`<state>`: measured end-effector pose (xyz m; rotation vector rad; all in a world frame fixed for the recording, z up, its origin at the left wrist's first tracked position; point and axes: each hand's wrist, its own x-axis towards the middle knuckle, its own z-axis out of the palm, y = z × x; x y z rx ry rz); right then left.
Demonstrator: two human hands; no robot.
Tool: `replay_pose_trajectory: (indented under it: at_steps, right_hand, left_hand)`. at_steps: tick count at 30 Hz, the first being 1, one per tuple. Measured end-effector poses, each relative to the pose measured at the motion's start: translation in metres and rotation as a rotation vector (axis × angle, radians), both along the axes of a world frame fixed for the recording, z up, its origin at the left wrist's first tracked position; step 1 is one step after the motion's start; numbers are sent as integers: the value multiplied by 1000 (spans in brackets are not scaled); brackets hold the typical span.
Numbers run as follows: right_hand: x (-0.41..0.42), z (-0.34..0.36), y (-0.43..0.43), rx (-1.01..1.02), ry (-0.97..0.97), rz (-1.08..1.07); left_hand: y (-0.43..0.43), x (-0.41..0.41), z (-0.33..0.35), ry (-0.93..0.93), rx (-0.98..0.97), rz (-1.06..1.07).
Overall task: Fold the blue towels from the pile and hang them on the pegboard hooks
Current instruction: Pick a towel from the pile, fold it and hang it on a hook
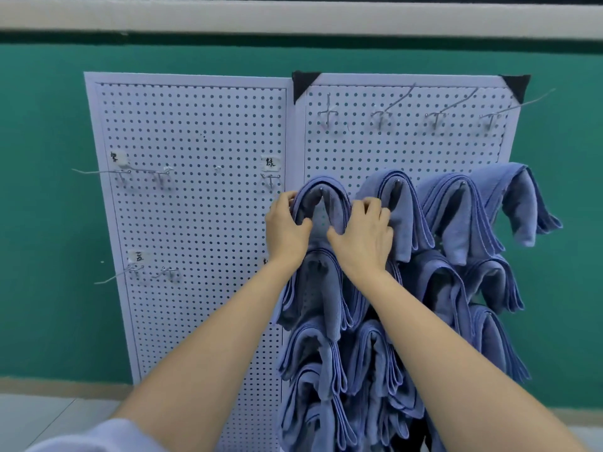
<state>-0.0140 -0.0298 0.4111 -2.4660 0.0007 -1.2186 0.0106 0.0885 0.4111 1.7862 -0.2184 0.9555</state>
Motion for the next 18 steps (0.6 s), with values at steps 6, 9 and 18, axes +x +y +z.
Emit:
replay_pose_trajectory:
  at_steps: [6,9,18]
  right_hand:
    - [-1,-4,-5,171,172,219]
    - [-2,-5,-12,223,182,293]
    - [-74,-12,-33,159,224,405]
  left_hand:
    - [1,-5,-5,30,37,13]
    - [1,-11,-5,76,44,-15]
    - [3,-83,-22,212,59,19]
